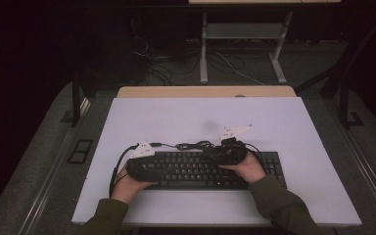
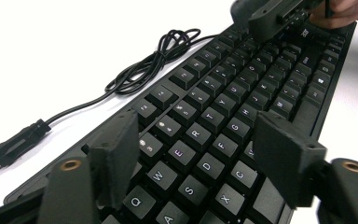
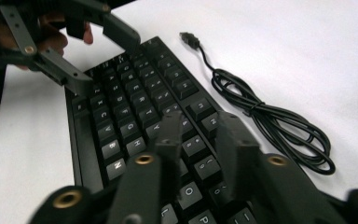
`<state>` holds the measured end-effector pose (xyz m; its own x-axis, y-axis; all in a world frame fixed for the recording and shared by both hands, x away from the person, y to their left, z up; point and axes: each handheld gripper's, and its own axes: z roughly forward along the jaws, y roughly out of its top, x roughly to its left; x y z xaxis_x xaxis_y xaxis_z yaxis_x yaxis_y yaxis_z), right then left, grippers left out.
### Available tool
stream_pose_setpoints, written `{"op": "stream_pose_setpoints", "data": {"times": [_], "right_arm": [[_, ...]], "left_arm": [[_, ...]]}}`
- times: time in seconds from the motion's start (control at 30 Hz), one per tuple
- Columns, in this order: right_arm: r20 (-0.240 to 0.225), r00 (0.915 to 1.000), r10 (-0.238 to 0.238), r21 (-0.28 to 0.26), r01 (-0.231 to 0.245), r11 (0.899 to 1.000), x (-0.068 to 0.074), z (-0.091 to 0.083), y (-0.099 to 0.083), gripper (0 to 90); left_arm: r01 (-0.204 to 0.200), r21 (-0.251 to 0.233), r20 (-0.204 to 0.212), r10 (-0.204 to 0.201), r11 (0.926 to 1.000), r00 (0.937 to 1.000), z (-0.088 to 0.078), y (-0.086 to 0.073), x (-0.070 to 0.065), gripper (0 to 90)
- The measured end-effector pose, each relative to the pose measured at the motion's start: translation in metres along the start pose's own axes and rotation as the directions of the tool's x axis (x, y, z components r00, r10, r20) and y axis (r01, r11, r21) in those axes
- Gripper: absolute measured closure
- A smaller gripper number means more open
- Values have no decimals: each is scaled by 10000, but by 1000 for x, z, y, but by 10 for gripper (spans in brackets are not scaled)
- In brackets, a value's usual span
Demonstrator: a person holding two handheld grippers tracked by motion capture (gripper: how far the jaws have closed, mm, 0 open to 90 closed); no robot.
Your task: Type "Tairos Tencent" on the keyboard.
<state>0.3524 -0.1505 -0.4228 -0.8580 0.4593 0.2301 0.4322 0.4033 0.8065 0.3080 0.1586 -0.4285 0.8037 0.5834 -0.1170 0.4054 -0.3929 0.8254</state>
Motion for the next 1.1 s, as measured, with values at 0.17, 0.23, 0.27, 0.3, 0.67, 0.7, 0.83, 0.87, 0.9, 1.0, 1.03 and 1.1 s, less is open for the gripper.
{"op": "stream_pose_setpoints", "data": {"times": [0.17, 0.23, 0.27, 0.3, 0.67, 0.7, 0.83, 0.87, 0.9, 1.0, 1.03, 1.1], "right_arm": [[-111, 9998, -175, 291, 178, 9994, 2, 2, -1, 816], [-190, 9995, -244, 404, 252, 9989, 3, 3, -2, 853], [-207, 9994, -275, 438, 284, 9986, 3, 3, -2, 868], [-242, 9993, -298, 504, 310, 9982, 3, 3, -2, 883], [-421, 9979, -490, 1171, 537, 9917, 1, 7, -7, 894], [-435, 9978, -491, 1239, 542, 9908, 1, 7, -7, 893], [-472, 9977, -495, 1422, 558, 9883, 2, 9, -8, 894], [-467, 9976, -520, 1462, 583, 9875, 2, 10, -8, 893], [-464, 9974, -552, 1486, 616, 9870, 2, 10, -9, 894], [-454, 9973, -575, 1528, 638, 9862, 1, 10, -9, 894], [-448, 9974, -567, 1531, 629, 9862, 1, 11, -9, 893], [-434, 9975, -552, 1540, 613, 9862, 1, 10, -9, 894]], "left_arm": [[11, -47, -31, -11, 10000, 10000, 1, -1, 1, 253], [15, -33, -35, -15, 10000, 10000, 1, -2, 1, 245], [12, -31, -39, -13, 10000, 10000, 1, -2, 1, 242], [-12, -13, -43, 12, 10000, 10000, 1, -2, 1, 236], [-37, 4, -35, 37, 10000, 10000, 2, -3, 1, 213], [-30, 11, -42, 30, 10000, 10000, 3, -3, 1, 214], [-50, 40, 6, 50, 10000, 10000, 3, -3, 1, 213], [-61, 42, 10, 61, 10000, 10000, 4, -3, 1, 213], [-65, 43, 9, 65, 10000, 10000, 3, -3, 1, 213], [-53, 29, 4, 53, 10000, 10000, 3, -3, 1, 213], [-54, 33, -4, 54, 10000, 10000, 3, -3, 1, 213], [-53, 31, -4, 53, 10000, 10000, 3, -3, 1, 213]]}}
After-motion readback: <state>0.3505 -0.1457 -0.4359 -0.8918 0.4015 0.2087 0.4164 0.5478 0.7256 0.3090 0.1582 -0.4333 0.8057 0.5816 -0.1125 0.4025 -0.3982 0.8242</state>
